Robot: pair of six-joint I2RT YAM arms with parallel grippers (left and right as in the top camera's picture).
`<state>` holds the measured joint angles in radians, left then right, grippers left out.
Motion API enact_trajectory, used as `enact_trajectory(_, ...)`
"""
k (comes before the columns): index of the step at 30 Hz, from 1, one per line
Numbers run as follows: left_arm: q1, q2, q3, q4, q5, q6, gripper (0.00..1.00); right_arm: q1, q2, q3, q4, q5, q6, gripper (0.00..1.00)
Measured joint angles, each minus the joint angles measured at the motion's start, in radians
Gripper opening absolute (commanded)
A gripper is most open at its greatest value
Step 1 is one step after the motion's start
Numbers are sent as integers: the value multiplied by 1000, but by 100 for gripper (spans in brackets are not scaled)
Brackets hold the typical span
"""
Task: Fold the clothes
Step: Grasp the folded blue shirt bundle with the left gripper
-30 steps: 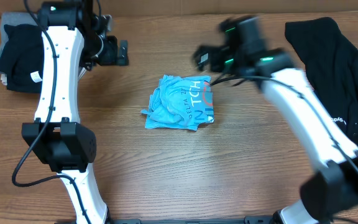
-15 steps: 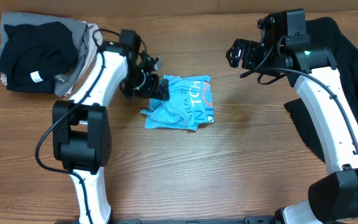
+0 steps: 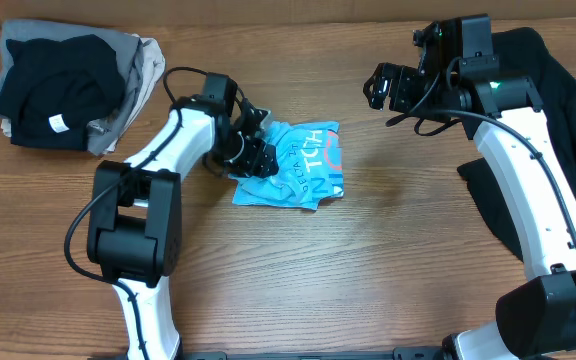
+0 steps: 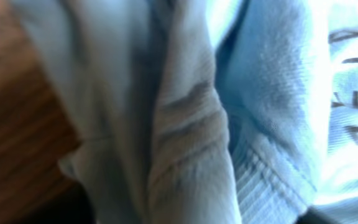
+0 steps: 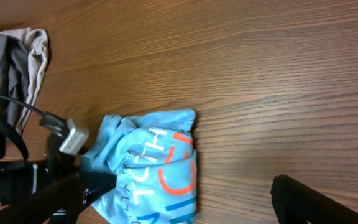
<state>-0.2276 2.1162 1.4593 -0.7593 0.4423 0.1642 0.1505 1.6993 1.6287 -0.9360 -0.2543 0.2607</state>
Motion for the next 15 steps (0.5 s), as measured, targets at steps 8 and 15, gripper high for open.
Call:
enact_trajectory(8,-39,-10,3,-23,23,-38,4,0,0,0,-13,24,0,100)
enact_trajectory(15,54,-1,226,-163,202,-131,4,0,0,0,-23,27,0,100)
